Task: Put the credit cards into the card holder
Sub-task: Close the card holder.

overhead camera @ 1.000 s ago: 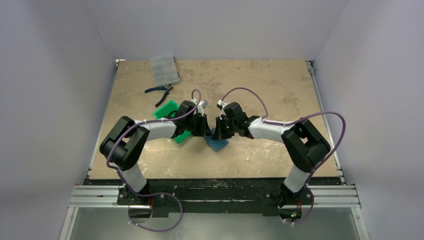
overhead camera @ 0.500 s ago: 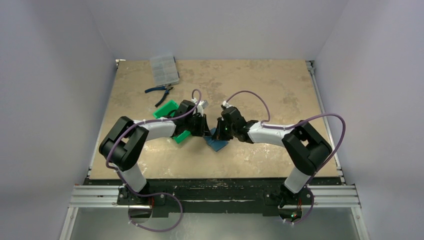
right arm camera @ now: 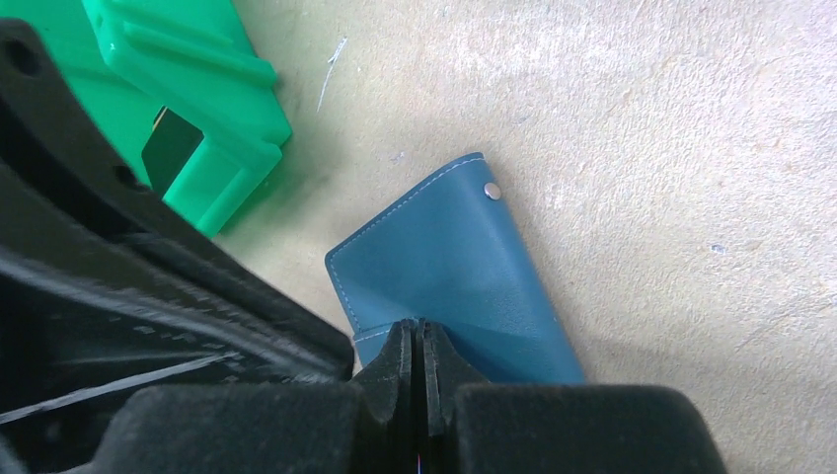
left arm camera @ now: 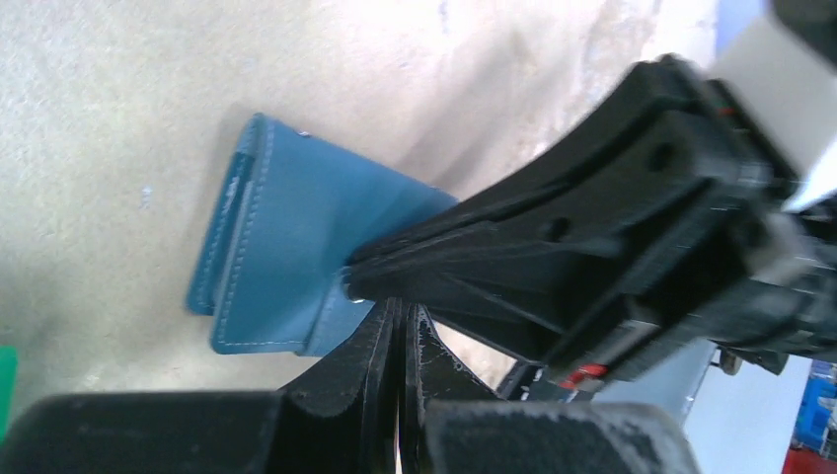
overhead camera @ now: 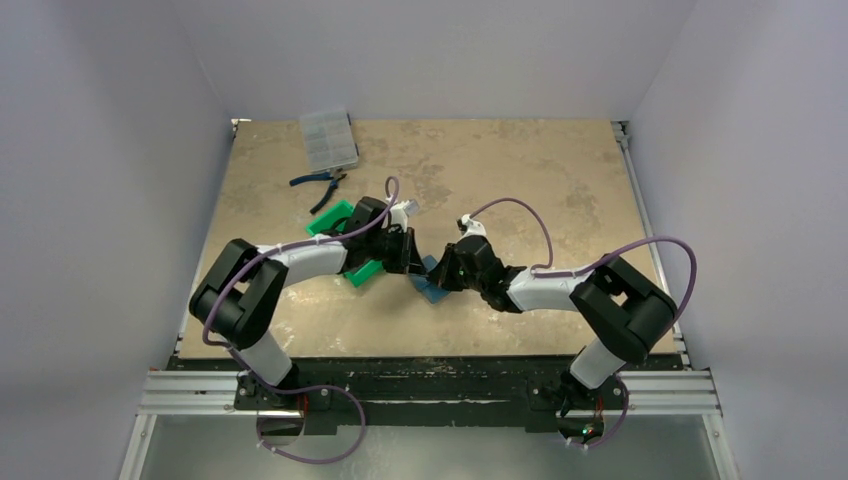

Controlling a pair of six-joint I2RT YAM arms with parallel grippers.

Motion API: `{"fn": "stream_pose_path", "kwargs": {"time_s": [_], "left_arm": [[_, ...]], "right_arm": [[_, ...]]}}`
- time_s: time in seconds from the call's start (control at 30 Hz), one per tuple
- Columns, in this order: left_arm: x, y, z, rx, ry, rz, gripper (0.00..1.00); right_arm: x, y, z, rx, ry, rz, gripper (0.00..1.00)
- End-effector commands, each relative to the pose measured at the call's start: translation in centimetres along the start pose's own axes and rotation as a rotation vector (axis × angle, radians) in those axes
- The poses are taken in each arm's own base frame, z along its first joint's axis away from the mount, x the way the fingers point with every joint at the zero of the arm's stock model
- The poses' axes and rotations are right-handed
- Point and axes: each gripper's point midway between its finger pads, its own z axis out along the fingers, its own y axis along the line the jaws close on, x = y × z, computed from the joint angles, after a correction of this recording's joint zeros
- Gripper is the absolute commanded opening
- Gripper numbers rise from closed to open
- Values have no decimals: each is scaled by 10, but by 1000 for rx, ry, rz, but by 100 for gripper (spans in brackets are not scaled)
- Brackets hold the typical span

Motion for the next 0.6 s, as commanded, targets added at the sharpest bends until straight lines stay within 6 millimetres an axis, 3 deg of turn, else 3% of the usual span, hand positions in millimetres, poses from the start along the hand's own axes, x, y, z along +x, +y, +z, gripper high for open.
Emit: {"fn": "stream_pose_path", "kwargs": {"time_s": [0.0,0.13,0.3,0.57], "left_arm": [[-25,-41,-18,128,-84,38,0],[-18,-22,-16,47,-100,3,0],[-17,-8,-15,-32,-124,-54,0],[-5,-6,-9,-67,-126,-99,0]], "right_arm": [[76,-89,-20,276,252,-85,0],[72,-77,-18,235,255,-77,0],[73,-76,-17,230,258,-74,0],[74,-75,-13,223,272,-74,0]]}}
